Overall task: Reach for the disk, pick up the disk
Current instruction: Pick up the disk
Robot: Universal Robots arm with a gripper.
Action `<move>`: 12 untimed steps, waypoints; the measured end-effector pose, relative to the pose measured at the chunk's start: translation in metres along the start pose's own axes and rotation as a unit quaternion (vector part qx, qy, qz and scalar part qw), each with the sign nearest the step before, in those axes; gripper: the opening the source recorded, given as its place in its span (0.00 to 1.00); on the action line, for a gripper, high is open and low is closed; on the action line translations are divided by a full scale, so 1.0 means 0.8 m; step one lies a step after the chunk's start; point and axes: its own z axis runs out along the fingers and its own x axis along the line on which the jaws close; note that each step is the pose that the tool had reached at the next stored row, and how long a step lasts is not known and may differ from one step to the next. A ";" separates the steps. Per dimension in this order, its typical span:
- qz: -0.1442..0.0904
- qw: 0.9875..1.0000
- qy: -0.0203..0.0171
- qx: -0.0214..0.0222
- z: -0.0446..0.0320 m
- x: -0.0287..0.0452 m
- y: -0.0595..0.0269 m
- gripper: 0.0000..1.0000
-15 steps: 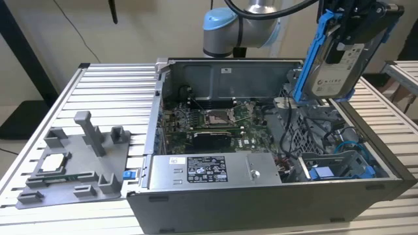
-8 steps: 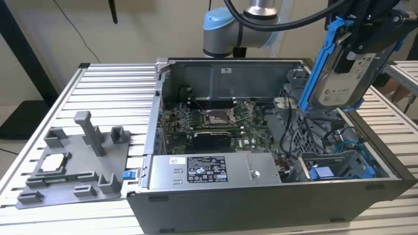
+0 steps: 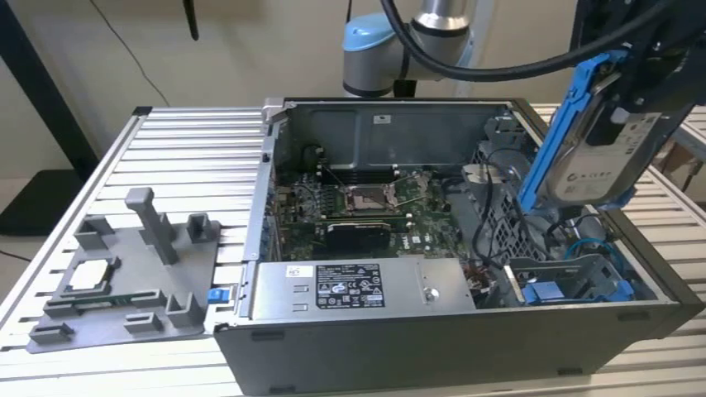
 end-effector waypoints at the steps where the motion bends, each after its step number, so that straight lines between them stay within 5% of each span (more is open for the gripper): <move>1: 0.000 1.000 0.000 0.000 0.0000 0.0050 0.000 0.00; 8: 0.000 1.000 0.000 0.000 0.0035 0.0398 0.002 0.00; 12: 0.008 1.000 0.000 0.002 0.0125 0.0465 0.002 0.00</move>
